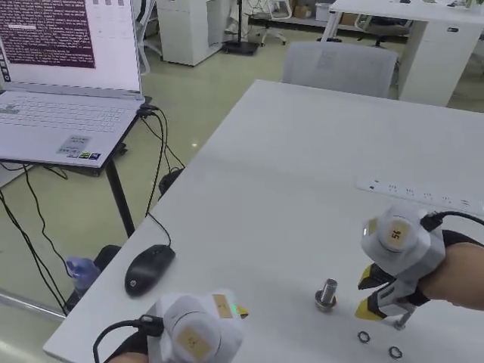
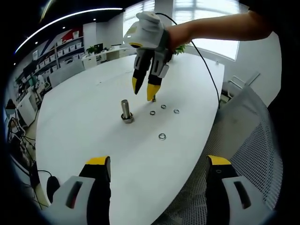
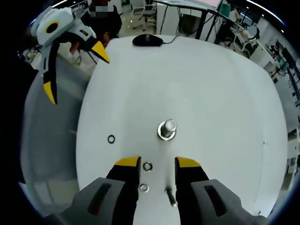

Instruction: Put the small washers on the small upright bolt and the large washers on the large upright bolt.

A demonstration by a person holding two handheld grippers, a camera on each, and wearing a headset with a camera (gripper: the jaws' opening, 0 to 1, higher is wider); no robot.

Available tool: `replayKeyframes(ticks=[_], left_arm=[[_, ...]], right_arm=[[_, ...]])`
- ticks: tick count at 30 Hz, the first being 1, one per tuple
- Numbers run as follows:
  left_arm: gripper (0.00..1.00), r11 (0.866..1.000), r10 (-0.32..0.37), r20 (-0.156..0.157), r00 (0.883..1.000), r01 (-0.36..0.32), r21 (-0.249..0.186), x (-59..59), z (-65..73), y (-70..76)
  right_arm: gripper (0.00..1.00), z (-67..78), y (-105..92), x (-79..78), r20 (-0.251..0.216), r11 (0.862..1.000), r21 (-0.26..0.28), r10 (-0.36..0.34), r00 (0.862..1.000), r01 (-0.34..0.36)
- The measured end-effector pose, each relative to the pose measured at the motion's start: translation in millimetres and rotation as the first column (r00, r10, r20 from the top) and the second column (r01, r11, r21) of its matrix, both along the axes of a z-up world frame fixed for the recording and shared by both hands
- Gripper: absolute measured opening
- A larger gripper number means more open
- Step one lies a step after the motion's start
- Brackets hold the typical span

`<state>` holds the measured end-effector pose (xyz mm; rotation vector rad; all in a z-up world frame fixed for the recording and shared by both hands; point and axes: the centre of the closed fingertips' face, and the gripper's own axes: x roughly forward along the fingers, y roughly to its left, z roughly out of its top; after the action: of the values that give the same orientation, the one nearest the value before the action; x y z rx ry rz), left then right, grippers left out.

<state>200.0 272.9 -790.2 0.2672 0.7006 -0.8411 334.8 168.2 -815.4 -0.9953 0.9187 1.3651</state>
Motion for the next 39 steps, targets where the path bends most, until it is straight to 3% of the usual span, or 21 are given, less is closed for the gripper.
replayKeyframes(ticks=[8,18,30,39], left_arm=[[0.83,1.000,-0.014,0.005,1.000,0.014,0.000,3.4,1.5,-1.5],[0.84,0.999,-0.036,0.009,0.999,0.036,0.005,4.0,1.1,-5.3],[0.83,0.999,-0.052,0.002,0.999,0.052,0.003,3.9,-2.5,-3.4],[0.82,0.998,-0.059,-0.002,0.998,0.059,0.003,7.0,-3.5,-2.3]], right_arm=[[0.29,-8.3,-15.6,-11.2,-0.017,0.999,-0.003,-0.035,0.999,0.035],[0.27,-40.0,-23.7,-19.7,-0.025,0.999,-0.018,-0.038,0.999,0.038],[0.24,-61.3,-16.2,-10.9,-0.013,0.998,-0.033,-0.044,0.999,0.044],[0.22,-60.2,-17.2,-9.0,-0.013,0.998,-0.048,-0.038,0.999,0.038]])
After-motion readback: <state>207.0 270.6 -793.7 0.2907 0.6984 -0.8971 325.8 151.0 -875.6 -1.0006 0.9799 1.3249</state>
